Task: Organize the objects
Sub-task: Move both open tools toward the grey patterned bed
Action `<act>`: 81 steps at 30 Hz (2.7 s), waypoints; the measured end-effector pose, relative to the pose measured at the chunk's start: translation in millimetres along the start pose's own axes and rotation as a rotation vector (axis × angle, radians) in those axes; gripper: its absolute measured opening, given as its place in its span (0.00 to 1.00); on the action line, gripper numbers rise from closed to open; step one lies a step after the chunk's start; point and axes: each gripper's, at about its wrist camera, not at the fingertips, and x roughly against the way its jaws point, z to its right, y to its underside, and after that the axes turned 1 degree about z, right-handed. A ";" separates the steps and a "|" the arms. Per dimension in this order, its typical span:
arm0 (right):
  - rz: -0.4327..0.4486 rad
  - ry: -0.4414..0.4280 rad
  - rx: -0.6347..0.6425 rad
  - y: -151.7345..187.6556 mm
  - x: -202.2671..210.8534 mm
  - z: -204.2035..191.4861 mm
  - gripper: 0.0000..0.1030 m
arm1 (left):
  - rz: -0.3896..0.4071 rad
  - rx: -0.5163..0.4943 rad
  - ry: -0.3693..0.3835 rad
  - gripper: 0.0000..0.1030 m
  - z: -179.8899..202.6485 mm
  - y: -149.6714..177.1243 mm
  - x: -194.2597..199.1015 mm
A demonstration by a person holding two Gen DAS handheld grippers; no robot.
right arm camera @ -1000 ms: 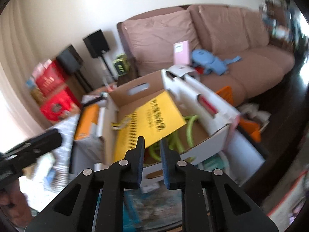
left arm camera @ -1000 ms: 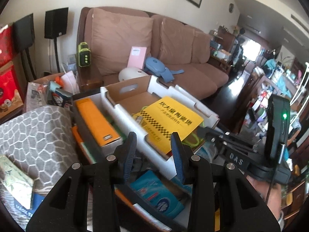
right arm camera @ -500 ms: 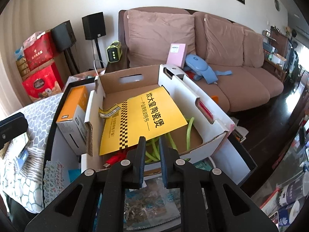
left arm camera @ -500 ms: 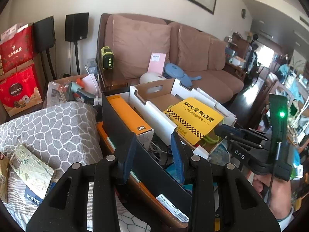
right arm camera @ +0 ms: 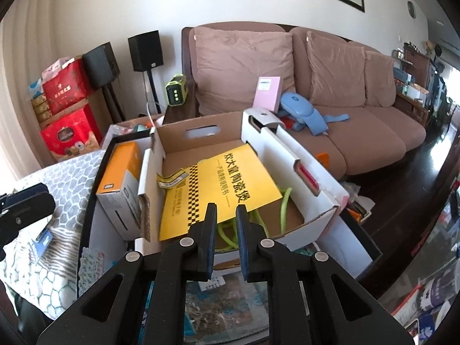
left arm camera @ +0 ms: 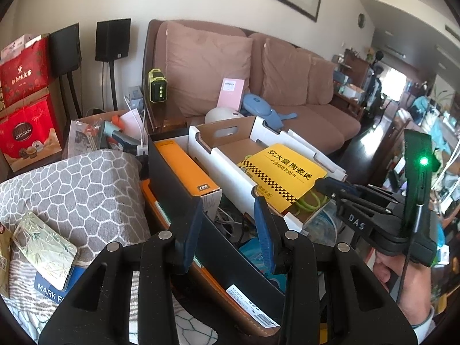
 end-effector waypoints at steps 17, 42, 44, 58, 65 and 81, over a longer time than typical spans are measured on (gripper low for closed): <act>-0.056 0.025 0.103 7.5 -13.7 -22.3 0.14 | 0.007 0.010 -0.023 0.33 -10.6 -0.4 9.7; 0.117 0.078 0.008 -3.6 19.8 -6.1 0.48 | -0.001 0.005 -0.061 0.49 -12.9 0.6 13.7; 0.124 0.081 0.007 -3.9 20.9 -6.7 0.51 | -0.001 0.012 -0.065 0.49 -15.8 1.0 15.3; 0.180 0.038 -0.040 -7.5 32.4 -2.8 0.64 | 0.030 0.042 -0.089 0.53 -32.1 -0.9 27.4; 0.238 0.000 -0.118 -9.3 44.0 6.8 0.69 | 0.060 0.051 -0.097 0.54 -34.8 -3.9 36.0; 0.323 0.003 -0.104 -10.4 59.0 4.5 1.00 | 0.100 0.048 -0.126 0.77 -35.7 -5.6 43.9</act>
